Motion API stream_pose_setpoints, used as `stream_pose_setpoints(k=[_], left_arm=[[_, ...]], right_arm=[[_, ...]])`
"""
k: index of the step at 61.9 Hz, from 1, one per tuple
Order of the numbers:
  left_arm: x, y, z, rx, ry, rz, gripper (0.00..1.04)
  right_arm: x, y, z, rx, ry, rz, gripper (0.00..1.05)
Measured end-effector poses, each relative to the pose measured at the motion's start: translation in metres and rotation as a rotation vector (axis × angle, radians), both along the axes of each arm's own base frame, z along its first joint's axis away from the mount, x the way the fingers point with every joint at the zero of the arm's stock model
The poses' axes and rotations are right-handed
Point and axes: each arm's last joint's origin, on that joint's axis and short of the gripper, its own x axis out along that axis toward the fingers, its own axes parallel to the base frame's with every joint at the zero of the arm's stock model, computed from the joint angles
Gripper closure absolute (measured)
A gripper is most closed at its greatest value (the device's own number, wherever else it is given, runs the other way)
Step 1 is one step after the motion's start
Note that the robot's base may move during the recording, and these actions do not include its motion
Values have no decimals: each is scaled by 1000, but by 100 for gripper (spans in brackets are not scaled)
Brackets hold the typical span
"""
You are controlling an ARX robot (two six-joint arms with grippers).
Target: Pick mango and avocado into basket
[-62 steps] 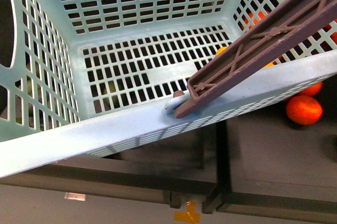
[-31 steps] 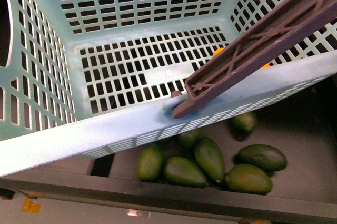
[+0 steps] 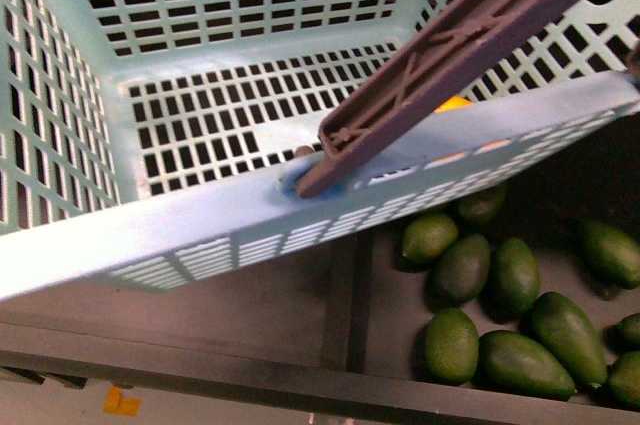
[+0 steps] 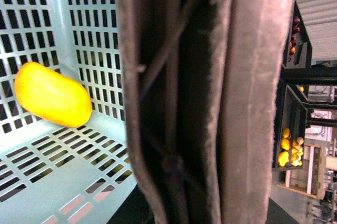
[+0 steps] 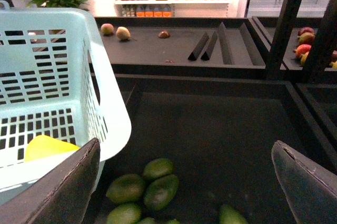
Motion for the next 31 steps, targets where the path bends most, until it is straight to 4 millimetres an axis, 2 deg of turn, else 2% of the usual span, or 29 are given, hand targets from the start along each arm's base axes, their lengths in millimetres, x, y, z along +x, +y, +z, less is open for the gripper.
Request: stream_pose_setpoints(k=[10, 16, 17, 21, 31], left_arm=[[-2, -2, 0, -16, 14, -23, 90], [-3, -4, 0, -22, 19, -33, 90], [-4, -5, 0, -23, 20, -33, 90], [-5, -7, 0, -25, 22, -44, 90], [-5, -7, 0, -27, 24, -44, 90]], right_arm=[[0, 0, 0, 3, 10, -18, 9], [10, -5, 4, 77, 290, -271, 9], [11, -9, 6, 78, 348, -365, 9], [15, -22, 7, 78, 484, -486, 9], [31, -63, 9, 93, 511, -504, 9]])
